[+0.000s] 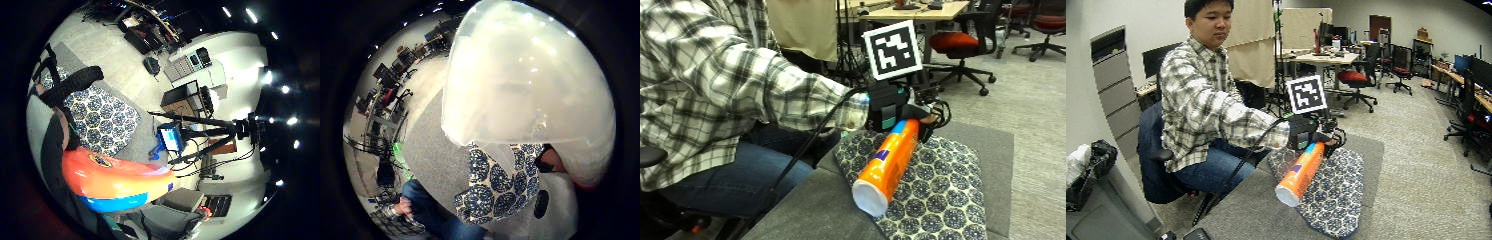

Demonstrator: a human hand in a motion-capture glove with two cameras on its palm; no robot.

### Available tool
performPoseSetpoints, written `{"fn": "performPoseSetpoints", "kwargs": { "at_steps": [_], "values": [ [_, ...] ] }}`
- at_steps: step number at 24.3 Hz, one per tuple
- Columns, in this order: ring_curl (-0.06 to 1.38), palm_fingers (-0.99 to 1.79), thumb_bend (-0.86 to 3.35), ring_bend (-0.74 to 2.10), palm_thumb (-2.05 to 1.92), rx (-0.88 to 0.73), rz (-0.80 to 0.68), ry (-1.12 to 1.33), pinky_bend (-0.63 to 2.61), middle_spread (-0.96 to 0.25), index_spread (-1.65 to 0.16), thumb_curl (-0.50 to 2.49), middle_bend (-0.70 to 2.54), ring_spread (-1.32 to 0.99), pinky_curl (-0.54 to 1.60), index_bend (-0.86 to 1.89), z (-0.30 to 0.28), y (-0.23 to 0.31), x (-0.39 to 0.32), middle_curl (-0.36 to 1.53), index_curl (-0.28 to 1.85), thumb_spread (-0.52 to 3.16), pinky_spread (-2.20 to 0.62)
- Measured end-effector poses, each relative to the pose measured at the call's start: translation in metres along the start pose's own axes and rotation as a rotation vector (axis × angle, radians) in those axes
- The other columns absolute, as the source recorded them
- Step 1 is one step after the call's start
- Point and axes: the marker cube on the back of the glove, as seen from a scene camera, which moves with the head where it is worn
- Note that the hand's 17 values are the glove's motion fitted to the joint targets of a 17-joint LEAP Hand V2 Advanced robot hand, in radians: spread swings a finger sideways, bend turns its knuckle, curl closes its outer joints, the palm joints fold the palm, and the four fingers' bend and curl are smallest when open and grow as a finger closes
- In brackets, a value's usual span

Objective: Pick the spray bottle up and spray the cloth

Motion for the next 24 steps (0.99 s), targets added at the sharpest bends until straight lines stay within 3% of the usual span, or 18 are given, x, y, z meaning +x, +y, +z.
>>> {"fn": "performPoseSetpoints", "kwargs": {
  "at_steps": [24],
  "values": [
    [0.50,1.28,-0.03,0.57,1.07,0.156,0.191,-0.518,0.50,-0.16,-0.29,0.81,0.56,-0.20,0.45,0.23,-0.039,-0.004,0.003,0.58,0.64,0.29,-0.19]
  ]
}}
